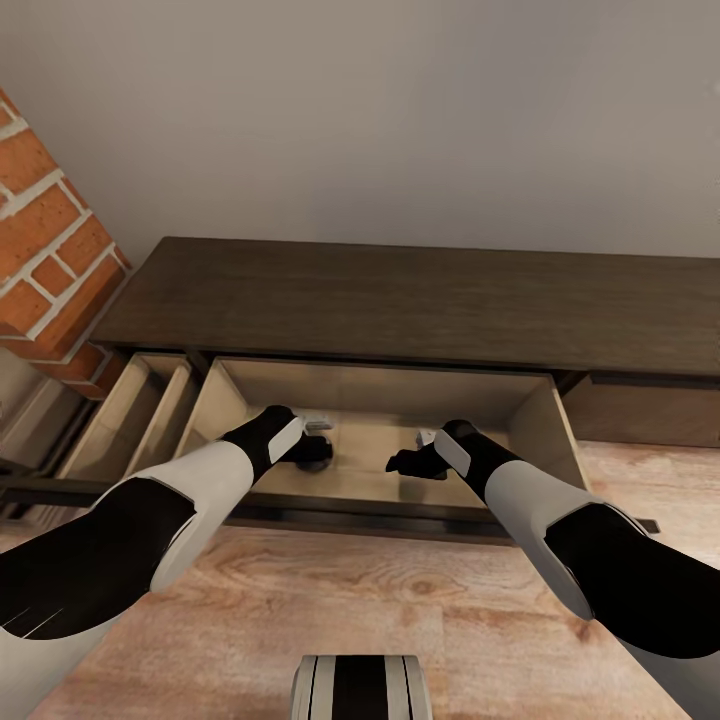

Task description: Place each of the two pumpkins and all three candles from the living room inside a cabinet in the living room (use any cabinet), then make sure every cabinet is closed, and position the cauldron so it is next to a table in the living room.

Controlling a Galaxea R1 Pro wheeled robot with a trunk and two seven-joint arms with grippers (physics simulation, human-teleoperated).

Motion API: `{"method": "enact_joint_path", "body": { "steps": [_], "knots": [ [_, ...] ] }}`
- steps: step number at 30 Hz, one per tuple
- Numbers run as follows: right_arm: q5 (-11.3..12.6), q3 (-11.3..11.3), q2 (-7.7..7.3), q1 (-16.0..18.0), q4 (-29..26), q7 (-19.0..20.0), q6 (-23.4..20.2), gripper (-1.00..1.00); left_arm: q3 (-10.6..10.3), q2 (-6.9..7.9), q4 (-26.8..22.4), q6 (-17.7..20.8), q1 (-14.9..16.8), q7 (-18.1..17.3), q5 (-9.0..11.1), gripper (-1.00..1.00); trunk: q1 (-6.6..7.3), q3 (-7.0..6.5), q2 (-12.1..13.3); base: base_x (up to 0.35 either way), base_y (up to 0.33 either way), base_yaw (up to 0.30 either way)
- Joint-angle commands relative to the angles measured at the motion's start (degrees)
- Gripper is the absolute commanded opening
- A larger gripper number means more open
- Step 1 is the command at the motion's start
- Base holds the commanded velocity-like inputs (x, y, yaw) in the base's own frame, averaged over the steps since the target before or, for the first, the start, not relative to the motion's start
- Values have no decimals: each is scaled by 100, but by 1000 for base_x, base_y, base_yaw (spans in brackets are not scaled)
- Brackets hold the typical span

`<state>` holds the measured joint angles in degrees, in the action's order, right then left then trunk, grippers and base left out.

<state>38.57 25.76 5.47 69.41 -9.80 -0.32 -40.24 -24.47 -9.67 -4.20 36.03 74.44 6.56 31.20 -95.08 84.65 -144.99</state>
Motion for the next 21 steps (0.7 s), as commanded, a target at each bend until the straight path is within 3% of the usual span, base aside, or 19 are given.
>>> {"method": "enact_joint_path", "body": {
  "steps": [1, 18, 19, 21],
  "knots": [
    [19, 34, -2, 2, -5, -3, -19, 100, -22, 0, -11, 27, 0, 47, 62, -100, 3, -19, 0, 0, 0, 0],
    [21, 34, -2, 2, -5, -3, -19, 100, -22, 2, -11, 11, 0, 47, 61, -100, 8, -63, 3, 0, 0, 0],
    [20, 34, -2, 2, -5, -3, -19, 100, -22, 1, -11, 10, 0, 47, 62, 100, 8, -63, 3, 0, 0, 0],
    [19, 34, -2, 2, -5, -3, -19, 100, -22, 6, -11, 10, 0, 47, 62, 100, 8, -63, 3, 0, 0, 0]
  ]
}}
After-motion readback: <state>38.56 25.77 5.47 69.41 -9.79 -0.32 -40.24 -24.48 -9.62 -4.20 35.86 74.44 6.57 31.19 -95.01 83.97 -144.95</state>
